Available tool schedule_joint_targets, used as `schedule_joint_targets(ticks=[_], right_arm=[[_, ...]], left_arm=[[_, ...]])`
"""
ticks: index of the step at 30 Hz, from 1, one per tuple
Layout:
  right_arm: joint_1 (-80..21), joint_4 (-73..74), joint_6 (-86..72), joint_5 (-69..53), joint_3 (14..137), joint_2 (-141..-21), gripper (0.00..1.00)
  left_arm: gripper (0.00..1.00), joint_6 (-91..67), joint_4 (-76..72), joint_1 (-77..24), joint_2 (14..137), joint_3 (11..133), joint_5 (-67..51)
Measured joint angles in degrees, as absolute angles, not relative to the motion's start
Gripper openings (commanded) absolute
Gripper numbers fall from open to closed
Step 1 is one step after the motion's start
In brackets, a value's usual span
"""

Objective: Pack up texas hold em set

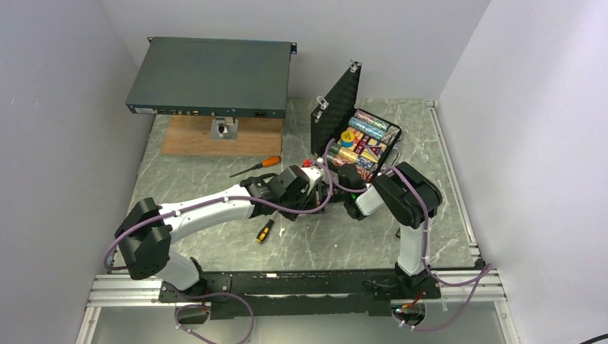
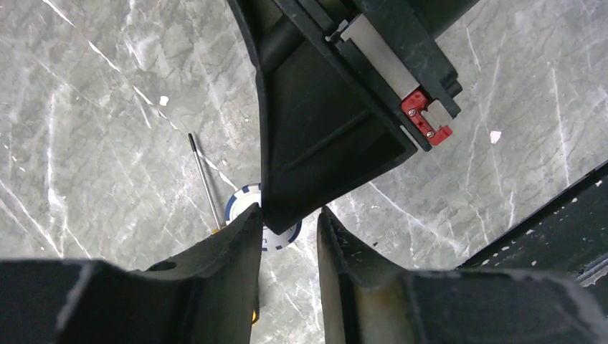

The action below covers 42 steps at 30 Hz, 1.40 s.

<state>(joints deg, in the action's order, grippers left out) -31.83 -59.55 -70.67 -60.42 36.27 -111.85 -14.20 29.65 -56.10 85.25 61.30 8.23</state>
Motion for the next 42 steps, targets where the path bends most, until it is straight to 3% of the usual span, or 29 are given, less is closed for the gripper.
schedule_joint_targets(ticks=[6, 12, 15, 18, 24, 30, 42], right_arm=[[-31.55, -62.74, -72.93, -59.48, 33.85, -112.20, 0.00], [-31.29, -57.67, -69.19, -58.19, 33.28, -110.74, 0.00], [-29.87, -44.31, -61.21, -54.22, 33.89, -106.13, 0.00], [-27.62, -25.71, -51.44, -45.28, 37.23, -100.03, 0.00], [-19.77, -2.52, -40.32, -27.29, 43.75, -90.52, 0.00], [-16.47, 14.41, -39.38, -4.99, 51.27, -88.79, 0.00], [-16.08, 27.68, -40.95, 19.49, 61.98, -88.92, 0.00]], left_arm=[[0.31, -14.39, 29.98, -56.21, 85.21, 61.23, 8.95], [0.62, -16.08, 30.11, -56.23, 81.30, 60.07, 12.38], [0.77, -17.32, 30.26, -56.23, 74.74, 58.24, 14.31], [0.86, -18.65, 30.09, -56.21, 66.57, 56.12, 15.73], [0.89, -21.65, 29.17, -56.05, 55.81, 50.50, 17.34], [0.89, -24.16, 29.54, -55.96, 52.62, 44.95, 17.91], [0.89, -24.97, 29.56, -55.92, 51.09, 44.25, 17.98]])
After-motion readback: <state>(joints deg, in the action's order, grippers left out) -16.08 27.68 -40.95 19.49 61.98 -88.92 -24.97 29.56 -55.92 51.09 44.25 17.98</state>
